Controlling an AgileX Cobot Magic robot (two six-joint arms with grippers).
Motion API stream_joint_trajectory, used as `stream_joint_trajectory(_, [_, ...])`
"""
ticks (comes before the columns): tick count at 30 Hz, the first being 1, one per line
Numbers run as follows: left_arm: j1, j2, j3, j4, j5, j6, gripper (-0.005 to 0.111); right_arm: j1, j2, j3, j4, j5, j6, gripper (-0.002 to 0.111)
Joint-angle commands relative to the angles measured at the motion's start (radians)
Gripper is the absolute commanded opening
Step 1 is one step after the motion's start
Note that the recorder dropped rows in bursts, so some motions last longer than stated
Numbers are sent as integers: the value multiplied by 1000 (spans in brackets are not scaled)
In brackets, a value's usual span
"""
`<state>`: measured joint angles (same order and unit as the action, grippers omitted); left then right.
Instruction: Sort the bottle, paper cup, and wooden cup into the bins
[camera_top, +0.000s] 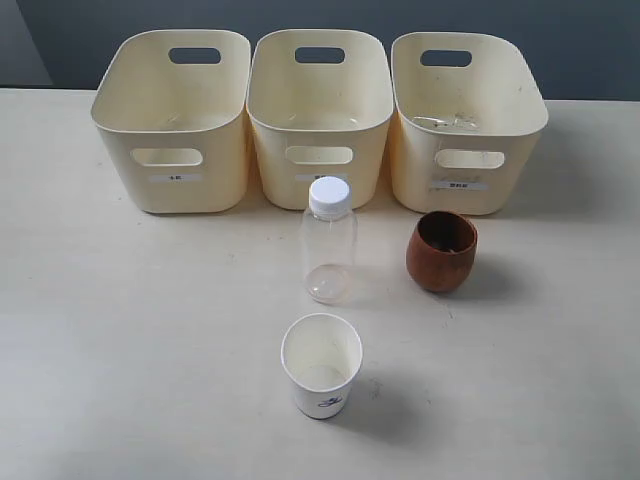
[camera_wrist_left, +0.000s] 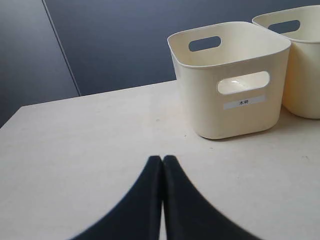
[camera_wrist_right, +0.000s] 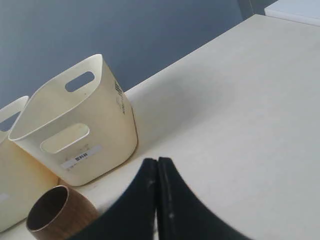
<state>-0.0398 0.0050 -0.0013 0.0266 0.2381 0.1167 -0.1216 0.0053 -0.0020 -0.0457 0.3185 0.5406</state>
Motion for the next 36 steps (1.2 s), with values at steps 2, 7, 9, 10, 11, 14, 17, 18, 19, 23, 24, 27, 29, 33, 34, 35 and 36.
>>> stream_joint_trajectory(2, [-3, -5, 1, 2, 1, -2, 0, -5, -5, 2, -4, -5, -1, -1])
stream_joint_trajectory(7, [-3, -5, 1, 2, 1, -2, 0, -5, -5, 2, -4, -5, -1, -1])
stream_joint_trajectory(9, [-3, -5, 1, 2, 1, -2, 0, -5, -5, 2, -4, -5, -1, -1])
stream_joint_trajectory(10, [-3, -5, 1, 2, 1, -2, 0, -5, -5, 2, -4, -5, -1, -1])
stream_joint_trajectory(11, [-3, -5, 1, 2, 1, -2, 0, -5, -5, 2, -4, -7, -1, -1])
stream_joint_trajectory(14, [-3, -5, 1, 2, 1, -2, 0, -5, -5, 2, -4, -26, -1, -1])
stream_joint_trajectory(17, [-3, -5, 1, 2, 1, -2, 0, -5, -5, 2, -4, -126, -1, -1])
stream_joint_trajectory(18, [-3, -5, 1, 2, 1, -2, 0, -5, -5, 2, -4, -166, -1, -1])
stream_joint_trajectory(19, [-3, -5, 1, 2, 1, -2, 0, -5, -5, 2, -4, -195, -1, -1])
stream_joint_trajectory(23, [-3, -5, 1, 2, 1, -2, 0, -5, -5, 2, -4, -260, -1, -1])
stream_joint_trajectory(24, [-3, -5, 1, 2, 1, -2, 0, -5, -5, 2, -4, -276, -1, -1])
stream_joint_trajectory(27, [-3, -5, 1, 2, 1, -2, 0, -5, -5, 2, -4, -290, -1, -1])
stream_joint_trajectory(29, [-3, -5, 1, 2, -7, -2, 0, -5, -5, 2, -4, -299, -1, -1])
stream_joint_trajectory(33, [-3, -5, 1, 2, -14, -2, 0, -5, -5, 2, 55, -307, 1, -1])
stream_joint_trajectory(34, [-3, -5, 1, 2, -14, -2, 0, -5, -5, 2, 59, -307, 1, -1])
stream_joint_trajectory(35, [-3, -5, 1, 2, -14, -2, 0, -5, -5, 2, 59, -307, 1, -1])
stream_joint_trajectory(36, [-3, -5, 1, 2, -14, -2, 0, -5, -5, 2, 59, -303, 1, -1])
